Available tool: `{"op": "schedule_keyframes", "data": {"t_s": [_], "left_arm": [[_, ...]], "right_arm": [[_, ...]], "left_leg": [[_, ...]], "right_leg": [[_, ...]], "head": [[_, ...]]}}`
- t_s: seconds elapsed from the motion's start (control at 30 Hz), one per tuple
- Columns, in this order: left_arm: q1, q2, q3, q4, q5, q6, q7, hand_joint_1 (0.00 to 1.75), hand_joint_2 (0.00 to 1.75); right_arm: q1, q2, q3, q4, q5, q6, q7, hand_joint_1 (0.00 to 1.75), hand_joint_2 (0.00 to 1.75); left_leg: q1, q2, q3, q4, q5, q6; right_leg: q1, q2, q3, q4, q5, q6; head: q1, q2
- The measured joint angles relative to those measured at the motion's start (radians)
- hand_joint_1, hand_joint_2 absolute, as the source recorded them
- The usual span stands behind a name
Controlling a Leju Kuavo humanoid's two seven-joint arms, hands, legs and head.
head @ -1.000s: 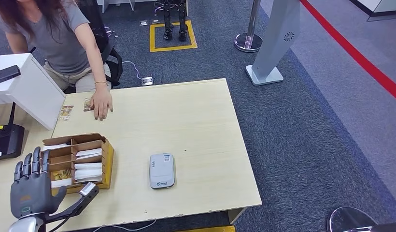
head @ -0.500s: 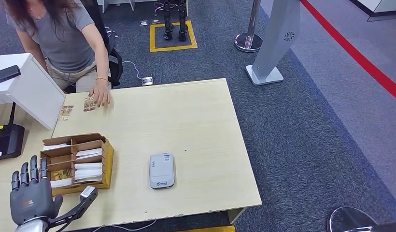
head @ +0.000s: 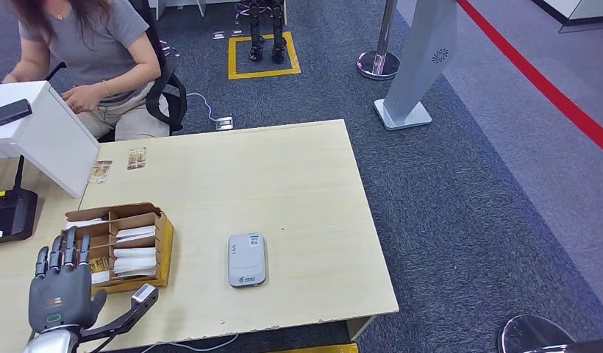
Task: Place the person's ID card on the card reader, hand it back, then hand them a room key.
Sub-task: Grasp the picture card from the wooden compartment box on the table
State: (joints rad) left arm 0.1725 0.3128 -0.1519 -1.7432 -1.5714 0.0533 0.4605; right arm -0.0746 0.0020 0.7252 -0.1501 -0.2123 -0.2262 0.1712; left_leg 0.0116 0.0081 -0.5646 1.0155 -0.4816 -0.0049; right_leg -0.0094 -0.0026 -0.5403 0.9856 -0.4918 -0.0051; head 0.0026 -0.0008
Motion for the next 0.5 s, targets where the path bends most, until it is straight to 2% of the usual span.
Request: {"op": "schedule_keyframes", "data": {"t_s": [0.5], "left_arm": [[-0.031,-0.013,-0.050,0.015,0.000,-0.014,-0.026,0.00,1.75]], "right_arm": [[0.000,0.000,0.000,0.003,-0.015,-0.001,0.002,0.00,1.75]], "left_leg": [[0.000,0.000,0.000,0.000,0.000,0.000]], "right_leg": [[0.000,0.000,0.000,0.000,0.000,0.000]], "head": [[0.000,0.000]]}}
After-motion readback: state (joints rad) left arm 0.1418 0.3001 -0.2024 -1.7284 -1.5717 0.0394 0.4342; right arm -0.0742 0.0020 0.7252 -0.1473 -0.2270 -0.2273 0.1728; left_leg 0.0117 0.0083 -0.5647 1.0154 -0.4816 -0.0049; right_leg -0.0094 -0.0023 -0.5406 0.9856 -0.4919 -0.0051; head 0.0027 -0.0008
